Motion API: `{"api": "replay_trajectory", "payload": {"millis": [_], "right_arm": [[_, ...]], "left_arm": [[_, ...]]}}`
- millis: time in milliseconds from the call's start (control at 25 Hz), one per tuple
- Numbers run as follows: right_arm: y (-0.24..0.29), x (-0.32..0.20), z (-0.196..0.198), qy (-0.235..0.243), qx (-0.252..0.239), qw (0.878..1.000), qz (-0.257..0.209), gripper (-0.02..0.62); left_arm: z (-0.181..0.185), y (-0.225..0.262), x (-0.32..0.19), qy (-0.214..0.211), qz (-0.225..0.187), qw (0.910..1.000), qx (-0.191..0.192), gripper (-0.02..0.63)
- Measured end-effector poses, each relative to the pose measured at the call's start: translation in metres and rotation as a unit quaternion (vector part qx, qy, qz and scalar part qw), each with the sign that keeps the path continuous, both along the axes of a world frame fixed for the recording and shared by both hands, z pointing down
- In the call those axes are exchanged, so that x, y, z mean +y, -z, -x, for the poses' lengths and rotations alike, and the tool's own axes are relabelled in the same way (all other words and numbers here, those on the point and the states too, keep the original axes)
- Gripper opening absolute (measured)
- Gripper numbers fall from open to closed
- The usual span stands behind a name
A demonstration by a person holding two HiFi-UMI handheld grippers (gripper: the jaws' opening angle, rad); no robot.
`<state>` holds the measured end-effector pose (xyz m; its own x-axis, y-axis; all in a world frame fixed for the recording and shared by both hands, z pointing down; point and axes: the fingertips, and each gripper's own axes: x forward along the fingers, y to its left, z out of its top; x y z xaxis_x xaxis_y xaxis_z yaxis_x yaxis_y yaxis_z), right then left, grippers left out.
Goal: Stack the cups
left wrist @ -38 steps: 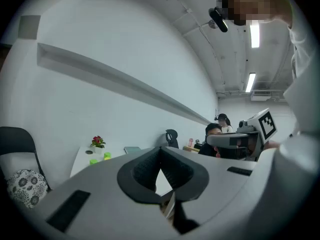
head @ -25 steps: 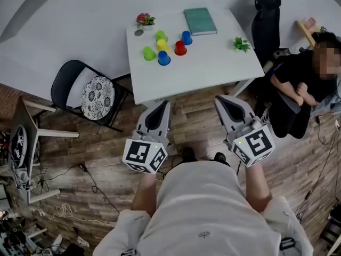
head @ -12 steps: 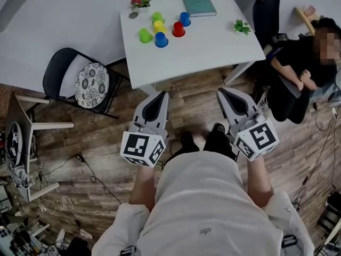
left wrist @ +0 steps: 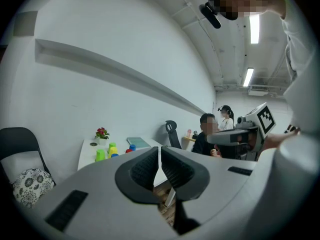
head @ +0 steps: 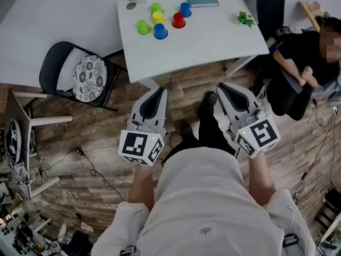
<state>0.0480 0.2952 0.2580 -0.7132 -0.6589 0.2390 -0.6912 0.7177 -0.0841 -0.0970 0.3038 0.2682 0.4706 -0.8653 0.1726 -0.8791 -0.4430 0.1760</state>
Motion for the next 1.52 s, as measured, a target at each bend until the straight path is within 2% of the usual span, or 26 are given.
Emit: {"api": "replay_trajectory", "payload": {"millis": [200,320,480,800,1240,1520], "right_arm": [[-0.003,-0.019,0.007,0.014,-0.003,1.0,0.009,0.077],[-0.006,-0.034,0.012,0.022,-0.007,1.0,0.015,0.106],[-0.009,-0.059,0.016,0.033,-0.009,0.999,0.02,0.13],[-0.01,-0.121,0.017,0.047,-0.02,0.998,0.026,0.149],[-0.021,-0.195,0.003,0.074,-0.015,0.996,0.042,0.167],[-0.035,-0.228,0.003,0.112,-0.007,0.992,0.054,0.178]], "left_arm": [[-0.004,-0.001,-0.014,-0.005,0.004,1.0,0.001,0.029],[-0.004,-0.002,-0.027,-0.004,0.007,1.0,-0.004,0.081],[-0.004,-0.007,-0.051,-0.001,0.013,0.9999,-0.008,0.095],[-0.017,-0.009,-0.102,-0.013,0.024,0.9995,-0.016,0.112],[-0.029,-0.016,-0.167,0.019,0.05,0.998,-0.035,0.127],[-0.038,-0.02,-0.188,0.051,0.059,0.9958,-0.048,0.141]]}}
